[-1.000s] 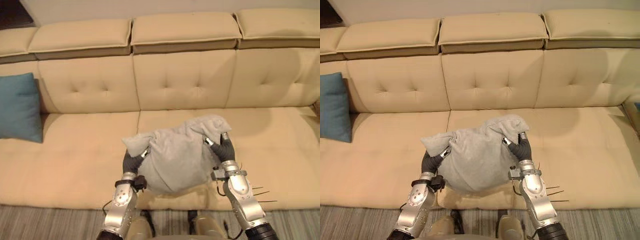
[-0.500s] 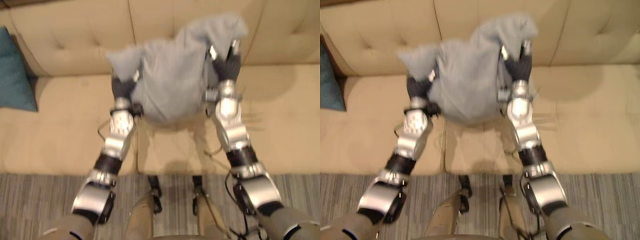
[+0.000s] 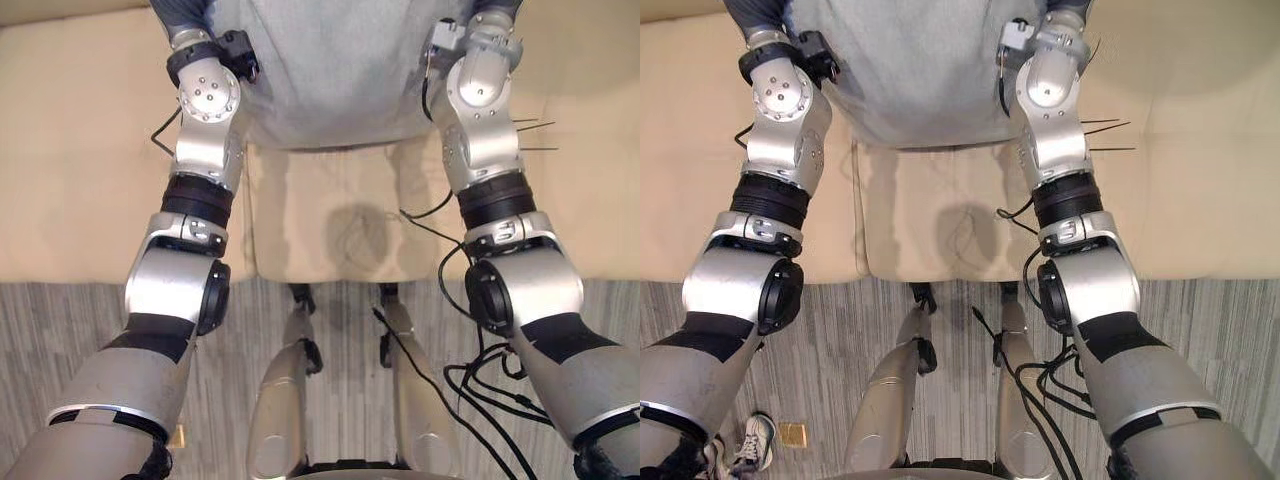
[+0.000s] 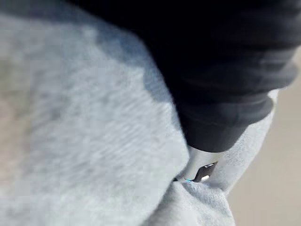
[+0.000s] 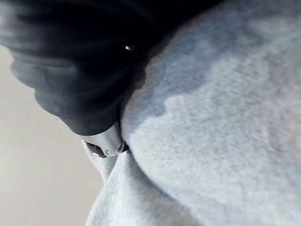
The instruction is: Pick up cushions and gather them together orderly.
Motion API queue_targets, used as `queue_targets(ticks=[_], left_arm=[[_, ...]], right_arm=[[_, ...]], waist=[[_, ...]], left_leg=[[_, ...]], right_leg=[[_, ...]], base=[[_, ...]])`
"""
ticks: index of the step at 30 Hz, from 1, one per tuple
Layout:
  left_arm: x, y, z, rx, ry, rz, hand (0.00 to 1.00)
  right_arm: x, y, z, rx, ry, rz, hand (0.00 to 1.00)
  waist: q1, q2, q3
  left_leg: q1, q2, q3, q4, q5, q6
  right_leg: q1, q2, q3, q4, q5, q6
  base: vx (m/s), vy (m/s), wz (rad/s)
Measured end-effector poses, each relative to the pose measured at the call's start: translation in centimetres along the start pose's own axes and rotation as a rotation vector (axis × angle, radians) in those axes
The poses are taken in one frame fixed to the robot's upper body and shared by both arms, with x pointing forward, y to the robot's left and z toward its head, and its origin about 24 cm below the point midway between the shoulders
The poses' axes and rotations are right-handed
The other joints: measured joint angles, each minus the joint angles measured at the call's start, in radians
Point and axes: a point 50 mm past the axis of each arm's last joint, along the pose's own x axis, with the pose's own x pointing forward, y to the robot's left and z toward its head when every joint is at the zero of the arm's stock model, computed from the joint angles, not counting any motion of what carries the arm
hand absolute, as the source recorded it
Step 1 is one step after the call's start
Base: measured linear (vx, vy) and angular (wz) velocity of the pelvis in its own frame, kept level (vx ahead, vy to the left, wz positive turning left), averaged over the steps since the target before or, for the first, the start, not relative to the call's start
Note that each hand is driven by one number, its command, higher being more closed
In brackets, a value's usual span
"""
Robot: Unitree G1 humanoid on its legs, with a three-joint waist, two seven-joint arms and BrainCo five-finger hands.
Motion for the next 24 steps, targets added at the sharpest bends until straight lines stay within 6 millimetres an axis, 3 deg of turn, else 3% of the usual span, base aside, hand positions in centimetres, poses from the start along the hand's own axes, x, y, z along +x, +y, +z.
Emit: queue_targets(ticks=[8,14,16,18,21,22,23,24], left_arm=[[1.9,2.1,2.0,0.046,-0.078,0.027,0.0],[3.2,6.3,4.4,0.115,-0.195,0.04,0.0],[2.7,7.6,4.2,0.148,-0.21,0.02,0.0],[1.6,8.9,3.2,0.173,-0.203,-0.004,0.0],[-2.5,11.2,-1.3,0.201,-0.08,-0.09,0.0],[-5.1,12.0,-3.6,0.205,0.002,-0.13,0.0],[-6.5,12.4,-4.7,0.206,0.041,-0.146,0.0],[-10.1,13.5,-7.3,0.203,0.154,-0.17,0.0]], right_arm=[[1.7,-2.6,1.6,-0.018,-0.07,-0.066,0.0],[2.5,-8.3,4.8,-0.024,-0.227,-0.118,0.0],[1.8,-10.5,5.3,-0.038,-0.265,-0.123,0.0],[0.7,-11.6,4.6,-0.061,-0.266,-0.086,0.0],[-3.1,-13.2,1.1,-0.106,-0.16,0.012,0.0],[-5.5,-14.2,-0.9,-0.139,-0.084,0.056,0.0],[-6.6,-14.7,-1.8,-0.154,-0.044,0.072,0.0],[-9.6,-16.0,-4.0,-0.181,0.065,0.097,0.0]], waist=[[0.005,0.0,0.005],[0.01,0.0,0.01],[0.013,0.0,0.009],[0.017,0.0,0.009],[0.018,-0.002,0.008],[0.019,-0.005,0.0],[0.02,-0.009,-0.006],[0.021,-0.014,-0.013]], left_leg=[[-0.031,0.006,-0.003,0.0,0.0,0.0],[-0.023,0.01,0.001,0.016,0.0,-0.001],[-0.007,0.007,0.008,0.02,-0.005,-0.006],[0.013,0.01,0.013,0.02,-0.01,-0.012],[0.078,0.019,0.017,0.023,-0.023,-0.012],[0.103,0.024,0.019,0.034,-0.041,-0.015],[0.113,0.026,0.019,0.04,-0.049,-0.017],[0.146,0.029,0.018,0.045,-0.056,-0.013]], right_leg=[[-0.028,-0.003,-0.012,0.004,0.0,0.0],[-0.032,-0.004,-0.018,0.048,-0.006,-0.001],[-0.028,-0.011,-0.017,0.087,-0.045,-0.001],[-0.016,-0.009,-0.018,0.101,-0.057,-0.002],[0.047,-0.003,-0.021,0.109,-0.072,-0.005],[0.078,-0.001,-0.025,0.11,-0.085,-0.003],[0.09,0.0,-0.027,0.112,-0.092,-0.005],[0.125,0.003,-0.029,0.114,-0.102,-0.009]], base=[[0.01,0.048,0.03],[-0.01,0.051,0.01],[-0.04,0.015,0.08],[-0.05,-0.005,0.03],[-0.03,-0.028,0.0],[0.0,-0.038,0.01],[0.03,-0.074,0.02],[0.05,-0.072,0.03]])
